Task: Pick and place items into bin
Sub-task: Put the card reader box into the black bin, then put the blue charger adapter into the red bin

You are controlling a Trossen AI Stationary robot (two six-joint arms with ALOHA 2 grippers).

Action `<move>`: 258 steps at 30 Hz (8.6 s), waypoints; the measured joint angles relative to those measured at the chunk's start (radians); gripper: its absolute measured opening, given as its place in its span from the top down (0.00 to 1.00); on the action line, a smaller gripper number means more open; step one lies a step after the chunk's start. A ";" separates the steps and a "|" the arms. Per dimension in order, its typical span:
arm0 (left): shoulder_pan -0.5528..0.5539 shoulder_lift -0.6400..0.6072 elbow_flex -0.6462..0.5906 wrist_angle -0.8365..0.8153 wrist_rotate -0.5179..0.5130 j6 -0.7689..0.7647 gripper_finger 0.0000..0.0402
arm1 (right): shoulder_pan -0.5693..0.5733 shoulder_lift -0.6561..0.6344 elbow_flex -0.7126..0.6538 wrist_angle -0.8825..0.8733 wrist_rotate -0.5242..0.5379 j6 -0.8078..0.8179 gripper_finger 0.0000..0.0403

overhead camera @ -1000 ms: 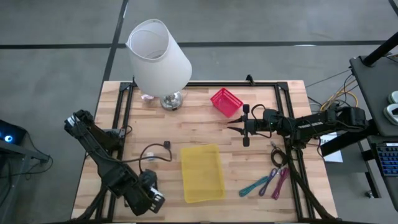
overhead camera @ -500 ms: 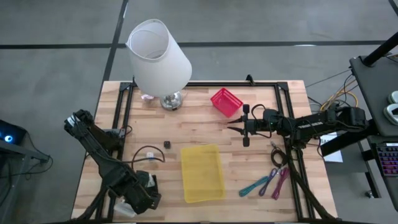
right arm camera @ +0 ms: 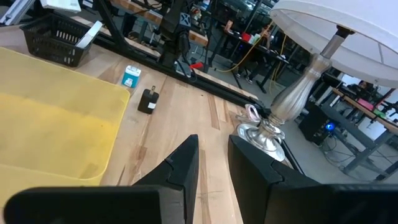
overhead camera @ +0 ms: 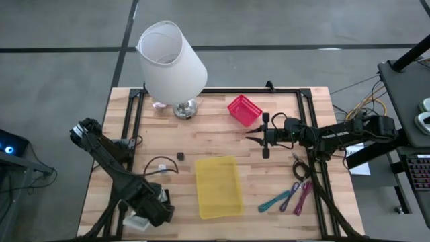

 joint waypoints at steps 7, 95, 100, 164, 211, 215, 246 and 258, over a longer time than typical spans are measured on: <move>0.005 0.000 -0.009 0.002 0.000 0.186 1.00 | 0.000 0.000 0.000 0.000 0.000 0.000 0.81; -0.040 0.360 0.294 -0.484 -0.241 0.967 1.00 | -0.001 0.000 0.000 -0.001 -0.001 0.000 0.81; -0.041 0.359 0.315 -0.467 -0.205 0.960 1.00 | -0.001 0.000 0.000 -0.006 -0.001 0.000 0.81; -0.064 0.355 0.231 -0.343 -0.310 0.986 1.00 | -0.001 0.000 0.000 -0.008 -0.001 0.000 0.81; -0.060 0.340 0.200 -0.321 -0.208 0.908 0.60 | 0.000 0.000 0.000 -0.009 -0.001 0.000 0.81; -0.056 0.316 0.200 -0.334 -0.208 0.908 0.59 | 0.000 0.000 0.000 -0.010 -0.001 0.000 0.81; 0.165 0.306 0.157 -0.359 -0.909 1.362 0.58 | -0.001 0.000 0.000 -0.039 0.000 -0.008 0.81; 0.269 0.163 -0.029 -0.359 -0.834 1.459 0.58 | 0.000 0.000 0.000 -0.039 0.000 -0.087 0.81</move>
